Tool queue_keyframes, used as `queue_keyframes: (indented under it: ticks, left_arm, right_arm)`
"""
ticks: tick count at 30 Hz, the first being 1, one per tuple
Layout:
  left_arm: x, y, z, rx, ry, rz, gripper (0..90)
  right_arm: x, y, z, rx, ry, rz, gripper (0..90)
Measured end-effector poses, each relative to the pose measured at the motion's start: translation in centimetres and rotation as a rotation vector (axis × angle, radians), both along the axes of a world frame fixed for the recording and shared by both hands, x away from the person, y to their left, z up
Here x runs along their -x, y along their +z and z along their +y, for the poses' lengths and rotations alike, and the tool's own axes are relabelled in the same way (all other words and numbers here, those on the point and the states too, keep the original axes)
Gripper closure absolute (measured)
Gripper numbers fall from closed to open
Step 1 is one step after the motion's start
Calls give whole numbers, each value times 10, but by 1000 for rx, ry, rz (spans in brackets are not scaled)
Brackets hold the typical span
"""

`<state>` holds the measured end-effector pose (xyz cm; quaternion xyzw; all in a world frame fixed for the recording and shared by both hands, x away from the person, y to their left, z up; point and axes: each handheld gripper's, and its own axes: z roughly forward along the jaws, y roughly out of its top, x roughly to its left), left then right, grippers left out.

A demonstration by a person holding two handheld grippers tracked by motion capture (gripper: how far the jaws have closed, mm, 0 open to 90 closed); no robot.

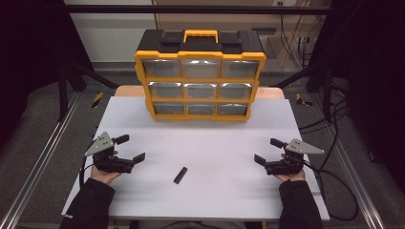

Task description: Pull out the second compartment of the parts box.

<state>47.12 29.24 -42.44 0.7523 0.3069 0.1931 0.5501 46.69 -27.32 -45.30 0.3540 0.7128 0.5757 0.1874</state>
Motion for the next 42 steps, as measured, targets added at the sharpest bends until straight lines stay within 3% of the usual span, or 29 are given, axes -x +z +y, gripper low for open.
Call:
queue_keyframes:
  ticks: [26, 42]
  left_arm:
    - [-11, 18, -17, -62, -18, -15, 0]
    - [-20, 38, -36, -102, -44, -60, 0]
  right_arm:
    - [-1, 0, 0, 15, 14, 3, 1]
    - [-1, -1, 2, 19, 22, 5, 1]
